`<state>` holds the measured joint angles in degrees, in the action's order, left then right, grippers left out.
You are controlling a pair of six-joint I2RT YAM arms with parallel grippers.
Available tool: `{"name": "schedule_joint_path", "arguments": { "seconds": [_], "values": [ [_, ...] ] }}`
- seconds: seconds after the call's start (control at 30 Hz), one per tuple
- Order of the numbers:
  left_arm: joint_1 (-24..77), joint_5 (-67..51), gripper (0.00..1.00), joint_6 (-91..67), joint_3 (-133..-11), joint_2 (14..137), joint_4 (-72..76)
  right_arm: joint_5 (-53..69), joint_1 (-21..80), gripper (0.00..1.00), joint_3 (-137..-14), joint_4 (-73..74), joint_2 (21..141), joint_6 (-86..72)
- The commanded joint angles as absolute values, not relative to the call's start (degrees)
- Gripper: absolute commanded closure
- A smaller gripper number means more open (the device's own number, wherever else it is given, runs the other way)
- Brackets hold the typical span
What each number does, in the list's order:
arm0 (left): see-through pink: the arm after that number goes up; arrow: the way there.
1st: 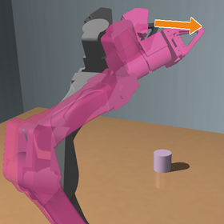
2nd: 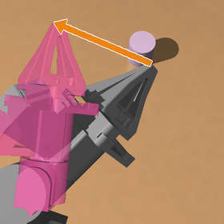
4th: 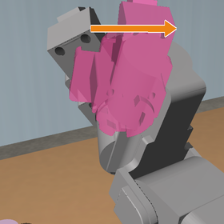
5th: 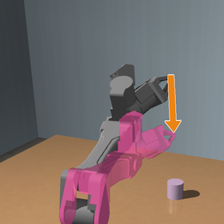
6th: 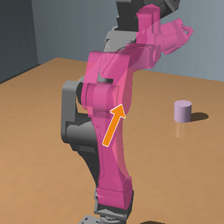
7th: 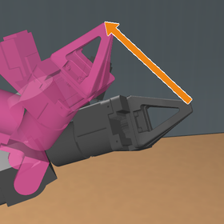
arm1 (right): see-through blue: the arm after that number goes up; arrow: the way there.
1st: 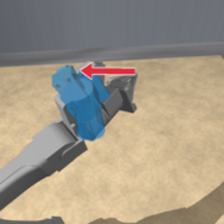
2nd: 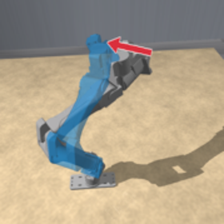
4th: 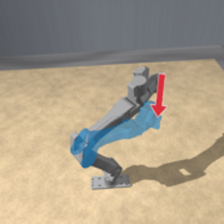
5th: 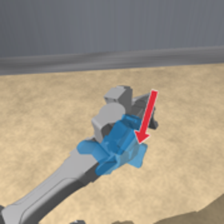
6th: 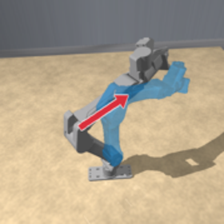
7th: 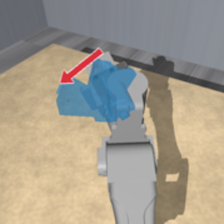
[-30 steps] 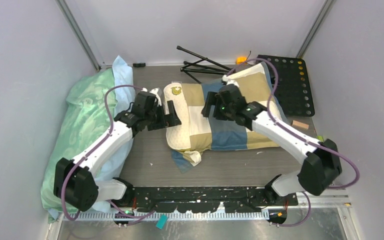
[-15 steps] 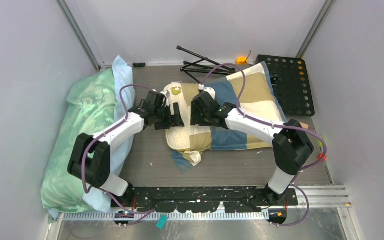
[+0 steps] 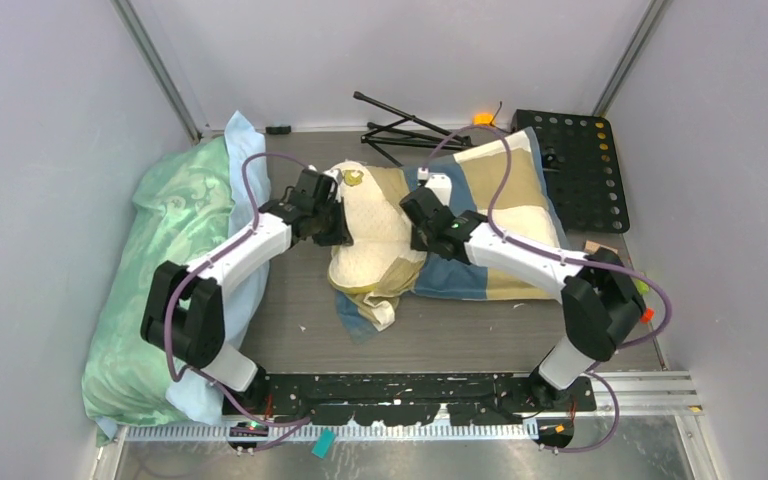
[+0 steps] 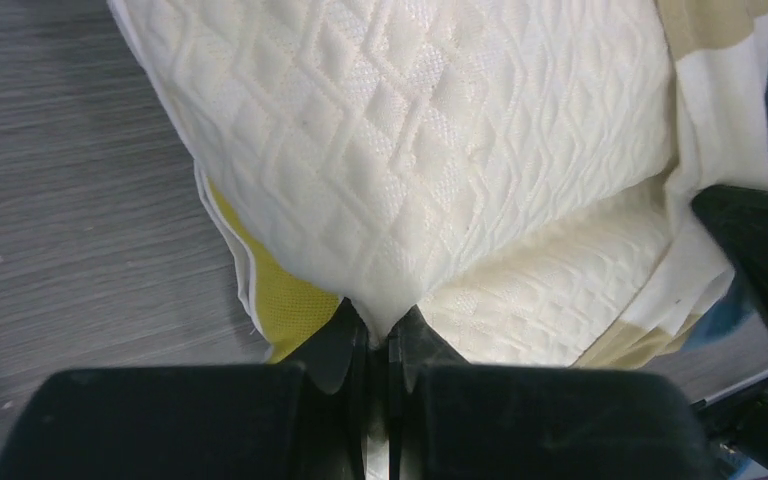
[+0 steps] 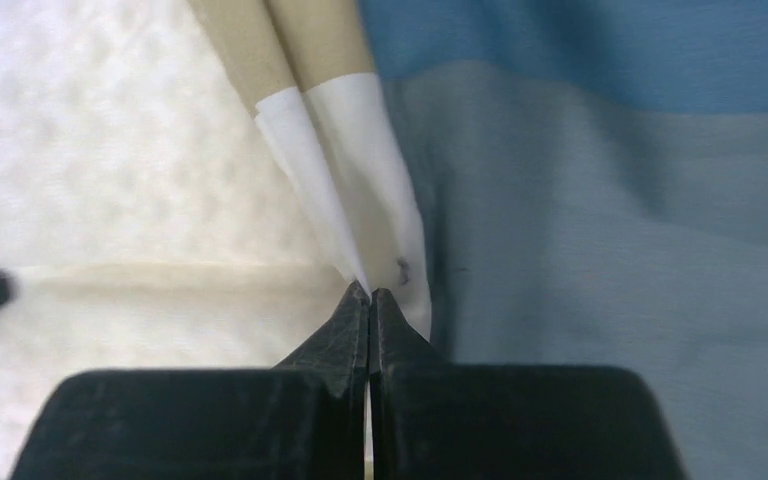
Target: Remove the pillowcase from the pillow
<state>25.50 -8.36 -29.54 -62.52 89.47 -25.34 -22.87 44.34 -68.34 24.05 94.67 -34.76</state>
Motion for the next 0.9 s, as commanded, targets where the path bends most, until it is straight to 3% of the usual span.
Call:
{"name": "schedule_joint_path", "arguments": {
  "seconds": [0.0, 0.3, 0.43, 0.5, 0.6, 0.67, 0.77, 0.87],
  "values": [
    [24.48, 3.57, 1.00, -24.91, -69.27, 81.29, -32.54, -28.76, 38.01, 1.00, -63.71, 25.68, 85.51, -34.51],
    [18.19, 3.10, 1.00, -27.08, -73.21, 72.05, -36.36, -29.10, 19.11, 1.00, -57.16, 31.02, 73.69, -34.56],
    [14.57, 2.16, 1.00, -28.16, -73.71, 69.65, -37.17, -26.34, 15.24, 1.00, -57.05, 32.42, 71.23, -33.58],
    [14.50, -2.93, 1.00, -28.30, -73.39, 69.19, -35.56, -15.46, 15.24, 0.88, -57.16, 30.78, 69.81, -29.71],
    [14.71, -12.35, 1.00, -31.83, -72.74, 69.72, -32.61, 3.22, 16.02, 0.49, -57.69, 27.50, 68.18, -29.11],
    [15.61, -15.67, 1.00, -33.96, -72.34, 70.30, -30.70, 3.42, 19.84, 0.31, -60.08, 28.58, 68.04, -29.30],
    [18.52, -15.25, 1.00, -34.26, -73.40, 71.27, -30.12, -3.78, 29.48, 0.18, -65.02, 32.89, 68.91, -27.65],
    [19.07, -14.95, 1.00, -34.54, -74.77, 72.11, -30.40, -5.55, 37.16, 0.17, -66.07, 33.66, 69.43, -29.18]
  ]
}}
